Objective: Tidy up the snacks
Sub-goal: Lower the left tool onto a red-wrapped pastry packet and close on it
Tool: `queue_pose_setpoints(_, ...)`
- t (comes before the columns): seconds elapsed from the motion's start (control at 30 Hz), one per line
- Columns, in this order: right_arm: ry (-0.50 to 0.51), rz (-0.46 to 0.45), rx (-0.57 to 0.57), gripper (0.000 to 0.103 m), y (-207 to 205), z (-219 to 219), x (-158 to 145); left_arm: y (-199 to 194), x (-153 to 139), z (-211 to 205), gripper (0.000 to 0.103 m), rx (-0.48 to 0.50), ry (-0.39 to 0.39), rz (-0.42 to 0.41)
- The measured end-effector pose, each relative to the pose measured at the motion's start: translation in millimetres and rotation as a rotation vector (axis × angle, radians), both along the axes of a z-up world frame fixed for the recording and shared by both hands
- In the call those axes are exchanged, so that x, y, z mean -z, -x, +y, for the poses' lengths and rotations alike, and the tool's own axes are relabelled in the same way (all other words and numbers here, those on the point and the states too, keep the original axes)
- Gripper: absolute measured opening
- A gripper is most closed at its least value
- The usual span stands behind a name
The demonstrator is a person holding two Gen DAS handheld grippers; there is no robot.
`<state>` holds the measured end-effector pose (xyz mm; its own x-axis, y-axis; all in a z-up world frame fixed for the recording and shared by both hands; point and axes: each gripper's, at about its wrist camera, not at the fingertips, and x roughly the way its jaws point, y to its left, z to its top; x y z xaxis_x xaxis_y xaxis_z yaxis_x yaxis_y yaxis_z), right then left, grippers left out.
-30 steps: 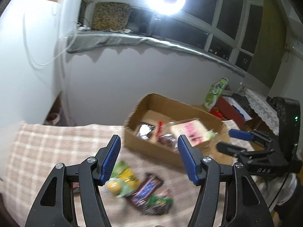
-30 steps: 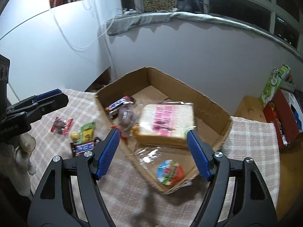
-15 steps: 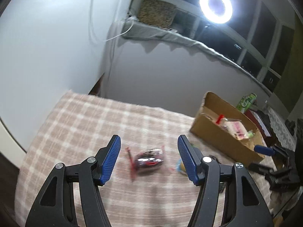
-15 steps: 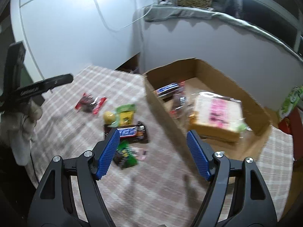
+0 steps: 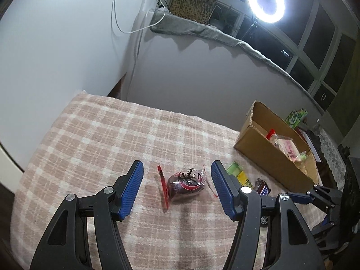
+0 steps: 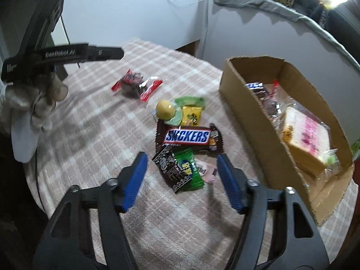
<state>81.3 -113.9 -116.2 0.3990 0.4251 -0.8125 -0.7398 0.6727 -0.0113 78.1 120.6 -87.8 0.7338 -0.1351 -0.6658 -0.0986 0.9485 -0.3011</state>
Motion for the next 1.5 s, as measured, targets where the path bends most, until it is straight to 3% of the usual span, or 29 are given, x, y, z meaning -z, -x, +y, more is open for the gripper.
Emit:
queue_pose_setpoints(0.2,0.02,0.031,-0.017,0.064,-7,10,13,-10,14,-8,0.062,0.022,-0.014,0.045)
queue_pose_setpoints(0.53,0.043,0.043,-0.032,0.064,-11,19,26,-26,32,-44,0.062,0.059,-0.201,0.107)
queue_pose_setpoints(0.63,0.053,0.042,-0.037,0.064,-12,20,29,-29,38,-46,0.068,0.057,-0.225,0.126)
queue_pose_setpoints(0.9,0.053,0.043,-0.063,0.064,-8,23,27,-33,44,-38,0.07,0.04,-0.199,0.143)
queue_pose_setpoints(1.0,0.068,0.031,-0.073,0.063,-6,24,27,-34,46,-34,0.066,0.037,-0.178,0.143)
queue_pose_setpoints(1.03,0.07,0.031,-0.075,0.059,-6,25,27,-33,45,-34,0.059,0.041,-0.178,0.139)
queue_pose_setpoints(1.07,0.072,0.031,-0.075,0.05,-6,25,27,-33,45,-35,0.057,0.044,-0.18,0.137)
queue_pose_setpoints(1.13,0.078,0.032,-0.075,0.043,-4,23,25,-32,45,-37,0.057,0.046,-0.192,0.131)
queue_pose_setpoints(1.5,0.076,0.038,-0.067,0.042,5,12,23,-30,44,-39,0.053,0.058,-0.188,0.123)
